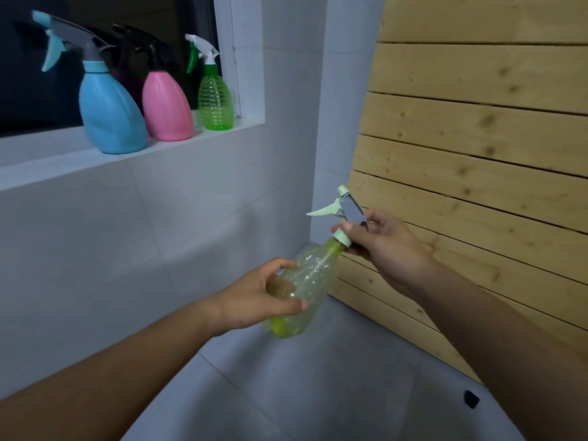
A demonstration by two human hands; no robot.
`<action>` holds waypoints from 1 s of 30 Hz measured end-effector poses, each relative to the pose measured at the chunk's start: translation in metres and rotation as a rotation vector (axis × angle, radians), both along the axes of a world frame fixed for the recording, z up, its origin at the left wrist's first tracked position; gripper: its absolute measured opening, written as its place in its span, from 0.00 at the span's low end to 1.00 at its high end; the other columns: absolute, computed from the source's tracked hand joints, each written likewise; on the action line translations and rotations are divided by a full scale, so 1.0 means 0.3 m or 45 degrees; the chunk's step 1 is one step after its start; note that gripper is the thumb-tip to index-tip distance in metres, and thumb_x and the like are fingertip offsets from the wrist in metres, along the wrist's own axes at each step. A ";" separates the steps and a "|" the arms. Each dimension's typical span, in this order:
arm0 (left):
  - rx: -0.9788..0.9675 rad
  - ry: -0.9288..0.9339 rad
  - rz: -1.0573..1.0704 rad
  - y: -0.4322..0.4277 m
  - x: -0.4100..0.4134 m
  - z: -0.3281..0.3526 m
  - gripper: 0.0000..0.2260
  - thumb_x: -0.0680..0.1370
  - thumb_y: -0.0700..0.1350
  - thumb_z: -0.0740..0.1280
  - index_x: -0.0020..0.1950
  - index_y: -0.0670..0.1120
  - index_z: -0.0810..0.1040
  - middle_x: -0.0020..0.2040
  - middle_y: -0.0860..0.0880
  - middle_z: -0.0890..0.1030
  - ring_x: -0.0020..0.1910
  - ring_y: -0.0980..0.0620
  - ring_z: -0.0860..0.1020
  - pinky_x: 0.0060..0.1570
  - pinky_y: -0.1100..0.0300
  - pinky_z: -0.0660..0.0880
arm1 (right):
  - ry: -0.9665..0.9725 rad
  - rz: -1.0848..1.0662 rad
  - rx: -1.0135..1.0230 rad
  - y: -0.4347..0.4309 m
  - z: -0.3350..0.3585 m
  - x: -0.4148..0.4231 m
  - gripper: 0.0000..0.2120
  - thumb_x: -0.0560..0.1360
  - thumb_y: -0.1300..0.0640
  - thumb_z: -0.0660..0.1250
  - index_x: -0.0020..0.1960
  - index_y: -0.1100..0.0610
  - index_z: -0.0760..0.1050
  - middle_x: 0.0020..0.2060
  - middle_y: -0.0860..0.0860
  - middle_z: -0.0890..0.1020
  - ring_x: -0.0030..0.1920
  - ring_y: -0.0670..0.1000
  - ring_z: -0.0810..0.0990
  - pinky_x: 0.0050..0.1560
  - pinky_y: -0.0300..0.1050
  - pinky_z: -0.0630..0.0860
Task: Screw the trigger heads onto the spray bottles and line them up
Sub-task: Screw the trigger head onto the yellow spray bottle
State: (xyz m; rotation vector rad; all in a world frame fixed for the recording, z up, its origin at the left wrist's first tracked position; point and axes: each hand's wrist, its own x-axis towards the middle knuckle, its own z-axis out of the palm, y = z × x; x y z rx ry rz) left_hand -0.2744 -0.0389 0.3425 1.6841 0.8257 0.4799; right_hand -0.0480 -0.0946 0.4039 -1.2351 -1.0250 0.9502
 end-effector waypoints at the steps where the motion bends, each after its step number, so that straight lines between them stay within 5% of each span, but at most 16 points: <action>1: -0.008 -0.008 -0.002 -0.003 -0.001 0.004 0.31 0.63 0.53 0.80 0.64 0.53 0.77 0.56 0.44 0.86 0.49 0.52 0.83 0.57 0.53 0.80 | -0.041 0.030 0.003 0.000 0.000 -0.007 0.07 0.78 0.63 0.66 0.55 0.64 0.74 0.53 0.65 0.84 0.50 0.55 0.84 0.52 0.46 0.83; 12: -0.002 -0.011 0.016 -0.020 -0.021 0.035 0.26 0.65 0.56 0.77 0.62 0.53 0.80 0.49 0.52 0.86 0.47 0.55 0.83 0.50 0.59 0.81 | -0.202 0.213 0.004 -0.001 -0.009 -0.017 0.16 0.77 0.63 0.67 0.64 0.61 0.72 0.56 0.64 0.81 0.52 0.53 0.83 0.53 0.46 0.81; 16: -0.056 -0.035 -0.001 -0.032 -0.016 0.042 0.20 0.70 0.50 0.76 0.62 0.51 0.80 0.46 0.55 0.86 0.46 0.56 0.84 0.48 0.61 0.80 | -0.212 0.225 -0.006 0.001 -0.008 -0.015 0.17 0.76 0.65 0.68 0.64 0.62 0.71 0.55 0.66 0.81 0.51 0.54 0.82 0.54 0.46 0.81; 20: -0.055 -0.031 -0.017 -0.031 -0.020 0.042 0.19 0.72 0.47 0.76 0.62 0.52 0.80 0.51 0.53 0.87 0.49 0.56 0.85 0.50 0.62 0.80 | -0.305 0.075 -0.020 0.005 -0.031 -0.039 0.16 0.75 0.57 0.72 0.60 0.61 0.74 0.54 0.63 0.82 0.49 0.56 0.84 0.55 0.56 0.82; 23: -0.036 -0.033 -0.020 -0.023 -0.022 0.042 0.21 0.70 0.50 0.77 0.62 0.52 0.80 0.55 0.48 0.87 0.51 0.55 0.85 0.53 0.60 0.81 | -0.287 0.024 -0.044 0.011 -0.031 -0.051 0.14 0.76 0.51 0.69 0.59 0.56 0.76 0.52 0.61 0.80 0.47 0.52 0.81 0.50 0.52 0.83; 30: 0.029 -0.037 0.002 -0.020 -0.025 0.037 0.21 0.69 0.49 0.78 0.61 0.52 0.80 0.52 0.47 0.86 0.49 0.56 0.83 0.53 0.61 0.80 | -0.202 0.137 -0.031 0.019 -0.026 -0.044 0.09 0.77 0.63 0.67 0.56 0.53 0.76 0.50 0.53 0.81 0.49 0.50 0.80 0.55 0.51 0.79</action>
